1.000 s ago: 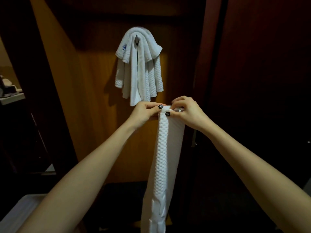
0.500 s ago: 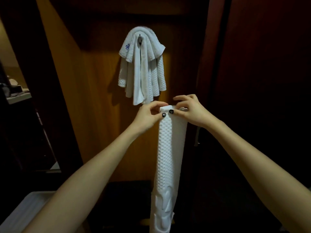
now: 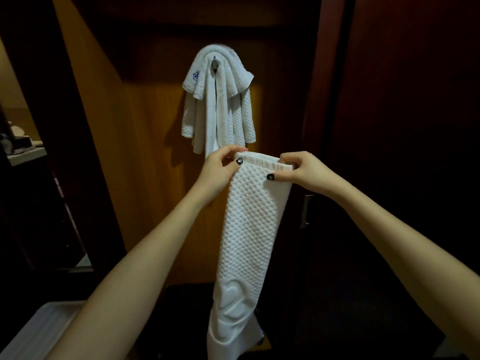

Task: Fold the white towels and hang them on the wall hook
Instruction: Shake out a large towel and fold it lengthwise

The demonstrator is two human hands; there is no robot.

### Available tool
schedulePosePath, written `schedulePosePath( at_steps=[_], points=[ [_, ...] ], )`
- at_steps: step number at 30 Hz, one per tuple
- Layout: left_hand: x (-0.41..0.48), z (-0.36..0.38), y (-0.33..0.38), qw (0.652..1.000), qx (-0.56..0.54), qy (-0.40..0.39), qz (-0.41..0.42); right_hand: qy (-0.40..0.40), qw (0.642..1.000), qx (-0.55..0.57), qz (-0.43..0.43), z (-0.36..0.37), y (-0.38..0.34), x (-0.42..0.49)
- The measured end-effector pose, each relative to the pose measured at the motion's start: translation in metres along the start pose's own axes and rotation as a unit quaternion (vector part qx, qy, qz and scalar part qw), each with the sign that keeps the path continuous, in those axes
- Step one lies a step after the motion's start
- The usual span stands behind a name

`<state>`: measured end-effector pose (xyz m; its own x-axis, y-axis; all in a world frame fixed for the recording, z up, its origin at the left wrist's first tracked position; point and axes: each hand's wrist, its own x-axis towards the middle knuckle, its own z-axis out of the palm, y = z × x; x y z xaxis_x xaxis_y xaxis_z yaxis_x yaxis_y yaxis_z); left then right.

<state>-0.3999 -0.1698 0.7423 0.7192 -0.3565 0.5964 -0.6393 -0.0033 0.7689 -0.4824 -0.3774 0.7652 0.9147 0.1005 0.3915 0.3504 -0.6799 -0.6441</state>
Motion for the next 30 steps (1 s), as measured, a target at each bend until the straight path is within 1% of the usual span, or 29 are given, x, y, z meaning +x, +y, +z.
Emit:
schedulePosePath(
  at_steps=[2, 5, 7, 9, 11, 13, 16, 18, 19, 21, 23, 25, 30],
  points=[
    [-0.001, 0.001, 0.0, 0.997, 0.067, 0.01, 0.035, 0.038, 0.999, 0.03, -0.016, 0.007, -0.005, 0.002],
    [-0.004, 0.001, -0.004, 0.986, 0.136, 0.028, 0.09, 0.101, 0.992, 0.064, -0.046, 0.02, -0.01, 0.004],
    [-0.004, -0.001, -0.004, 0.98, 0.157, 0.041, 0.119, 0.131, 0.987, 0.075, -0.059, 0.024, -0.012, 0.004],
    [-0.004, 0.0, -0.002, 0.974, 0.164, 0.057, 0.146, 0.145, 0.983, 0.078, -0.076, 0.023, -0.014, 0.005],
    [-0.003, 0.002, 0.002, 0.972, 0.159, 0.076, 0.154, 0.153, 0.981, 0.069, -0.092, 0.02, -0.018, 0.008],
    [-0.002, 0.003, 0.006, 0.982, 0.119, 0.083, 0.12, 0.168, 0.979, 0.062, -0.097, 0.019, -0.021, 0.013],
    [-0.001, 0.004, 0.012, 0.997, -0.02, 0.063, 0.051, 0.2, 0.972, 0.072, -0.097, 0.016, -0.022, 0.018],
    [-0.002, 0.004, 0.011, 0.993, -0.115, 0.02, -0.008, 0.217, 0.969, 0.073, -0.096, 0.013, -0.023, 0.02],
    [-0.004, 0.005, 0.009, 0.989, -0.145, -0.01, -0.037, 0.22, 0.968, 0.078, -0.092, 0.012, -0.023, 0.021],
    [-0.01, 0.01, 0.001, 0.979, -0.176, -0.07, -0.075, 0.22, 0.966, 0.11, -0.079, 0.011, -0.024, 0.021],
    [-0.016, 0.016, -0.003, 0.972, -0.189, -0.103, -0.093, 0.224, 0.961, 0.152, -0.064, 0.009, -0.025, 0.02],
    [-0.022, 0.02, -0.005, 0.965, -0.211, -0.113, -0.107, 0.227, 0.956, 0.18, -0.057, 0.006, -0.025, 0.019],
    [-0.033, 0.031, -0.007, 0.954, -0.261, -0.099, -0.114, 0.234, 0.949, 0.205, -0.055, -0.006, -0.03, 0.015]
  ],
)
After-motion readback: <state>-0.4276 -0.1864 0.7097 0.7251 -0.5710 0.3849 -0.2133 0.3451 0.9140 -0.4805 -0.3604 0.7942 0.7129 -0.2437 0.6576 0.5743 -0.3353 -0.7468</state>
